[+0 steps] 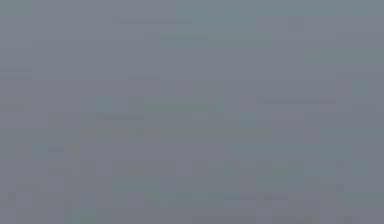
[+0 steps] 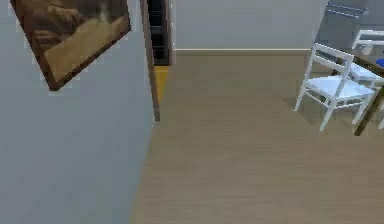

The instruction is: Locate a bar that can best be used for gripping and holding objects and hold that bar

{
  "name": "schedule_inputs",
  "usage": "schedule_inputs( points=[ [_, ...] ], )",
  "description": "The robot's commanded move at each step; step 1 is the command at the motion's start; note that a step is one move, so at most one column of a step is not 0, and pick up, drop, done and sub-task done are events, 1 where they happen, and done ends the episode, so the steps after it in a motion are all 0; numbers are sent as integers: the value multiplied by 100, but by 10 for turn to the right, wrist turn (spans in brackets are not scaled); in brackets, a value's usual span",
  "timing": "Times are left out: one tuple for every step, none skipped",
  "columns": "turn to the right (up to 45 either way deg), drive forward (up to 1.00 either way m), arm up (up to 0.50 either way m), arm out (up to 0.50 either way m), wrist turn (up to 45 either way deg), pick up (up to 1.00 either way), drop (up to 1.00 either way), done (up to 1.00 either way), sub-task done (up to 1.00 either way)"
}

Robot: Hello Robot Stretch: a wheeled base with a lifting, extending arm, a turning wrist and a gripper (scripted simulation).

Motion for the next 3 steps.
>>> schedule_inputs(
  points=[
    [-450,0,0,0,0,0,0,0,0],
    [-450,0,0,0,0,0,0,0,0],
    [-450,0,0,0,0,0,0,0,0]
  ],
)
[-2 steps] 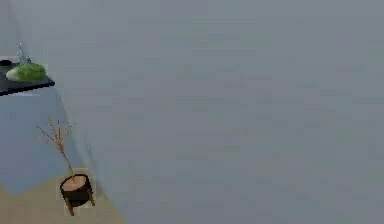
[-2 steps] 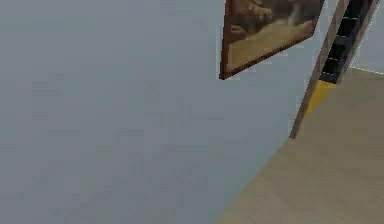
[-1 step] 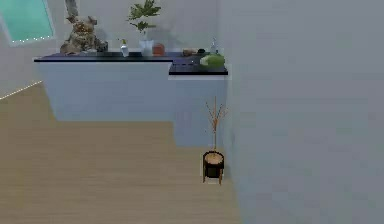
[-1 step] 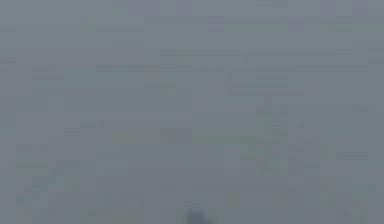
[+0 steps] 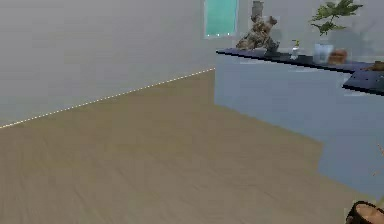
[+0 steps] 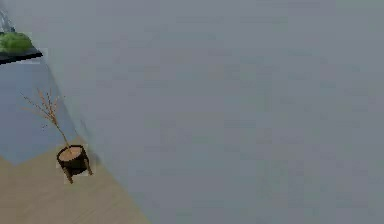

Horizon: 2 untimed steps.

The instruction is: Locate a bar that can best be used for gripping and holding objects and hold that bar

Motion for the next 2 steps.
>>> schedule_inputs(
  points=[
    [-450,0,0,0,0,0,0,0,0],
    [0,25,0,0,0,0,0,0,0]
  ],
)
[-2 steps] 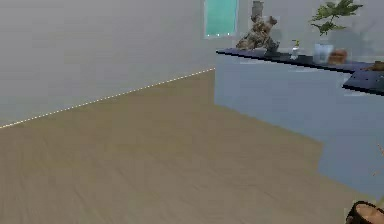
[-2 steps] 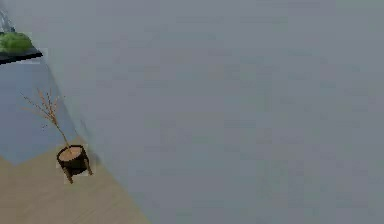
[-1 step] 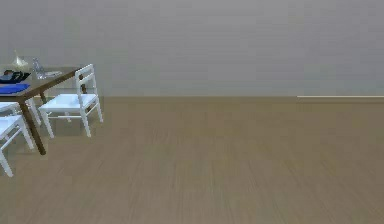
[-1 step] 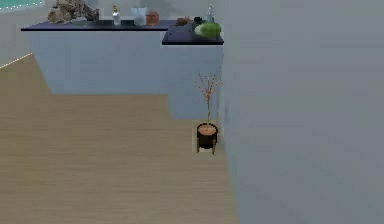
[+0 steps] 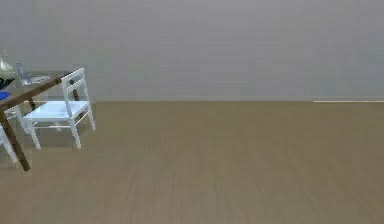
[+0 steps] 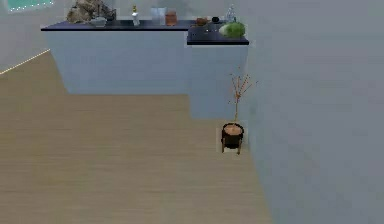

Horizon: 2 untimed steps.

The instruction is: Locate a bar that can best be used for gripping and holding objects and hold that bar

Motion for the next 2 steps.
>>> schedule_inputs(
  points=[
    [-450,0,0,0,0,0,0,0,0],
    [-450,0,0,0,0,0,0,0,0]
  ],
)
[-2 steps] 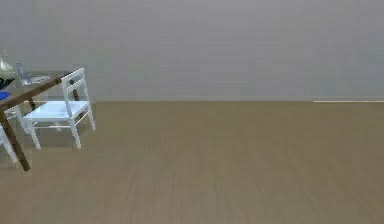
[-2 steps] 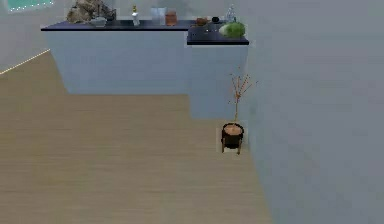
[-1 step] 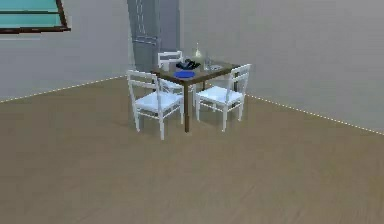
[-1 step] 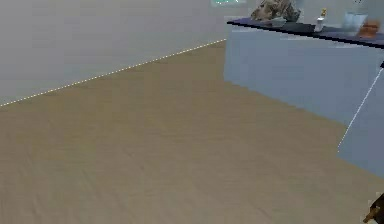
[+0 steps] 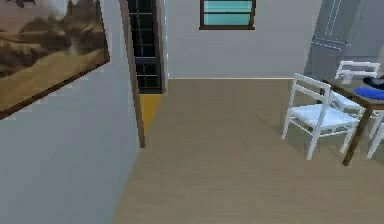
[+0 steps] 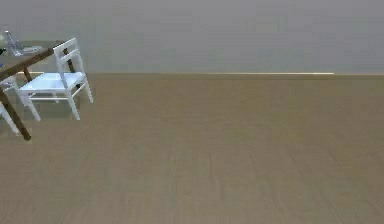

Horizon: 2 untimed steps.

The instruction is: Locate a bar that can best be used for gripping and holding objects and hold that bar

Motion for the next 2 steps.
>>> schedule_inputs(
  points=[
    [0,100,0,0,0,0,0,0,0],
    [0,100,0,0,0,0,0,0,0]
  ],
)
